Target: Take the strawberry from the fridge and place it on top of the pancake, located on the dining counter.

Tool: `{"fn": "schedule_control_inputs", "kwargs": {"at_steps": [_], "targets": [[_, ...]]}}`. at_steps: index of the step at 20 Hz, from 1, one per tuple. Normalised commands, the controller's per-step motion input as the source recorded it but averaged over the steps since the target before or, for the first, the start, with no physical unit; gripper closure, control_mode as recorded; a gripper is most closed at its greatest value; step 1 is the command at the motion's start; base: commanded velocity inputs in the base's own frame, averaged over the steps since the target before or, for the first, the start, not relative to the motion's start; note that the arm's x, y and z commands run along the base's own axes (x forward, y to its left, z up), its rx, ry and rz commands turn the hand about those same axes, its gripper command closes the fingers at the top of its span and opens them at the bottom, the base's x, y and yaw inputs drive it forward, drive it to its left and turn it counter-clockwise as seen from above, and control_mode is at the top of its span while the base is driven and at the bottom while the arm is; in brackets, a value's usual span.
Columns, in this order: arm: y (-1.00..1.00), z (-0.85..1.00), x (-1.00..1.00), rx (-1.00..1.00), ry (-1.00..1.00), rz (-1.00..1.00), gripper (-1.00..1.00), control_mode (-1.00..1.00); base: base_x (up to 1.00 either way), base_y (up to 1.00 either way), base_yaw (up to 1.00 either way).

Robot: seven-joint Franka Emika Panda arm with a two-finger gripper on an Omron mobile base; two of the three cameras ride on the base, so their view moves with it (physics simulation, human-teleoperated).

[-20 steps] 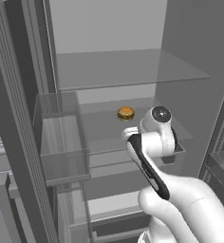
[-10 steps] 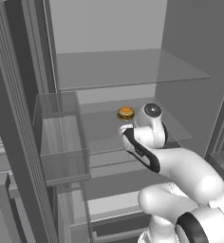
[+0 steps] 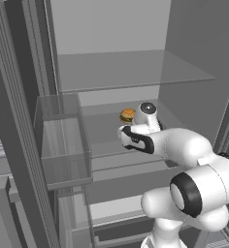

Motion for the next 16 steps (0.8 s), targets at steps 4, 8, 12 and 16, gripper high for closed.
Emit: {"fn": "schedule_control_inputs", "kwargs": {"at_steps": [4, 8, 12, 16], "targets": [[-0.01, -0.26, 0.02, 0.0, 0.0, 0.0, -1.0, -1.0, 0.0, 0.0, 0.0], [-0.01, -0.27, 0.01, -0.01, 0.01, 0.0, -1.0, -1.0, 0.0, 0.0, 0.0], [0.0, -0.19, 0.09, 0.0, 0.02, 0.0, -1.0, -1.0, 0.0, 0.0, 0.0], [0.03, -0.21, 0.12, 0.0, 0.02, 0.0, 1.0, -1.0, 0.0, 0.0, 0.0]]}}
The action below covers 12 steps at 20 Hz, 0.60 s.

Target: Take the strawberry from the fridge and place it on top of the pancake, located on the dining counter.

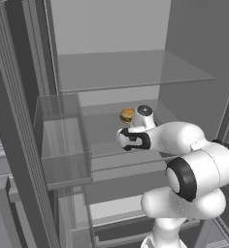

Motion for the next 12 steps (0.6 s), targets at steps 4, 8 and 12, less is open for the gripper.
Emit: {"fn": "schedule_control_inputs", "kwargs": {"at_steps": [4, 8, 12], "targets": [[0.0, -0.04, 0.09, 0.0, -0.01, 0.04, 1.0, -1.0, 0.0, 0.0, 0.0], [-0.02, 0.0, -0.38, 0.0, -0.13, 0.09, 1.0, -1.0, 0.0, 0.0, 0.0], [-0.26, 0.12, -1.0, 0.0, -0.2, 0.05, 1.0, -1.0, 0.0, 0.0, 0.0]]}}
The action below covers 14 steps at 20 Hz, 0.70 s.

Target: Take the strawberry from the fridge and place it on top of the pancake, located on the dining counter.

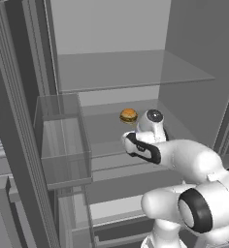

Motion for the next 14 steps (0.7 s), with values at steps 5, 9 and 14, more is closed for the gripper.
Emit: {"fn": "schedule_control_inputs", "kwargs": {"at_steps": [5, 9, 14], "targets": [[-0.16, 0.84, -0.97, 0.0, -0.02, 0.0, 1.0, -1.0, 0.0, 0.0, 0.0], [0.0, 0.96, -0.89, 0.0, 0.04, 0.0, 1.0, -1.0, 0.0, 0.0, 0.0], [0.0, 0.92, -0.72, 0.0, 0.11, 0.0, 1.0, -1.0, 0.0, 0.0, 0.0]]}}
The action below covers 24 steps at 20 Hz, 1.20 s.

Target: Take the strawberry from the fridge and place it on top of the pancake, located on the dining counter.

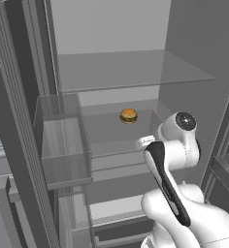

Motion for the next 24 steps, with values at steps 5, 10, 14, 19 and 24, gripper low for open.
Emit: {"fn": "schedule_control_inputs", "kwargs": {"at_steps": [5, 10, 14, 19, 24], "targets": [[0.0, 0.79, -0.49, 0.0, 0.17, 0.0, 1.0, -1.0, 0.0, 0.0, 0.0], [0.0, -0.2, -0.23, 0.0, 0.17, 0.0, 1.0, -1.0, 0.0, 0.0, 0.0], [0.0, -0.18, -0.32, 0.0, 0.03, 0.0, 1.0, 1.0, -0.5, 0.0, 0.0], [0.0, 0.0, 0.0, 0.0, 0.0, 0.0, 1.0, 1.0, -1.0, 0.0, 0.0], [0.0, 0.0, 0.0, 0.0, 0.0, 0.0, 1.0, 1.0, -1.0, 0.0, 0.0]]}}
